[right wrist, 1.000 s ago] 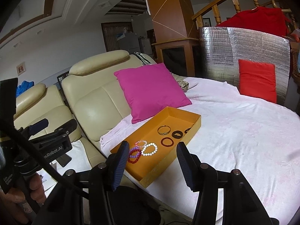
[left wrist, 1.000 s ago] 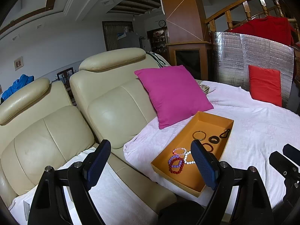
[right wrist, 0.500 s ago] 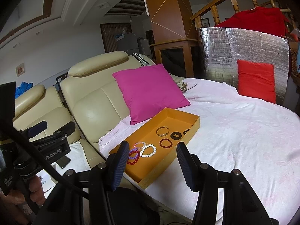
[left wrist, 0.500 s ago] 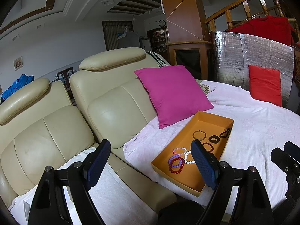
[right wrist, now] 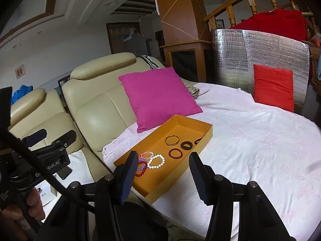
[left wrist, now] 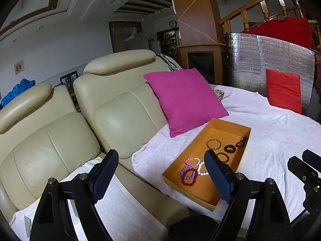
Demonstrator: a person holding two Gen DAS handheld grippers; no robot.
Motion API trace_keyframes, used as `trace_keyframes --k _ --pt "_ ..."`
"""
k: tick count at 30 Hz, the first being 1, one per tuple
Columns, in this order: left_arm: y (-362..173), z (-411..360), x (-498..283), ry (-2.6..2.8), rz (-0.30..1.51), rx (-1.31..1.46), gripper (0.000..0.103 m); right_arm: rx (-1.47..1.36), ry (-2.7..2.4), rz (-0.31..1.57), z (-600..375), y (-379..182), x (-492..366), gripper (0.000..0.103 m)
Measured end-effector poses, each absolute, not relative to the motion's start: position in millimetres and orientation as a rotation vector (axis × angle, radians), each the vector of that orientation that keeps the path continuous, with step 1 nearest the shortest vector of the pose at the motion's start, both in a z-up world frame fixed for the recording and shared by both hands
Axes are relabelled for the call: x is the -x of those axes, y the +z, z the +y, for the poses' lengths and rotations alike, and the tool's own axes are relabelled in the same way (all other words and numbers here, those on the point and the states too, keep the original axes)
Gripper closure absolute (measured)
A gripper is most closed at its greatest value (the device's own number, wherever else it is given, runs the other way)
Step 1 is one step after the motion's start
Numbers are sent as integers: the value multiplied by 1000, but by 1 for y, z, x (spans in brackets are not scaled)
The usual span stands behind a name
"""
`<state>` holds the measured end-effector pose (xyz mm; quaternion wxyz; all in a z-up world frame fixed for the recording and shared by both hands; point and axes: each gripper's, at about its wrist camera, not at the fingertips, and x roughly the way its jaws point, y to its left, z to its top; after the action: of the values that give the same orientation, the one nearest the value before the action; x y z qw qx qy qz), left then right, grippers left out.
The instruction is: Organize jewelry
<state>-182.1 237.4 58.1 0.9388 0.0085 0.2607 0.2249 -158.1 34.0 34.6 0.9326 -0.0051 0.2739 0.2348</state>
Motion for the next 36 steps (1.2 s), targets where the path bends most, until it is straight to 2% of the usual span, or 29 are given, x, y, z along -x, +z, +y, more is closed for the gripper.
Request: trace_keyframes --k 36 --pt "48 269 173 458 528 22 16 77 462 595 73 21 138 46"
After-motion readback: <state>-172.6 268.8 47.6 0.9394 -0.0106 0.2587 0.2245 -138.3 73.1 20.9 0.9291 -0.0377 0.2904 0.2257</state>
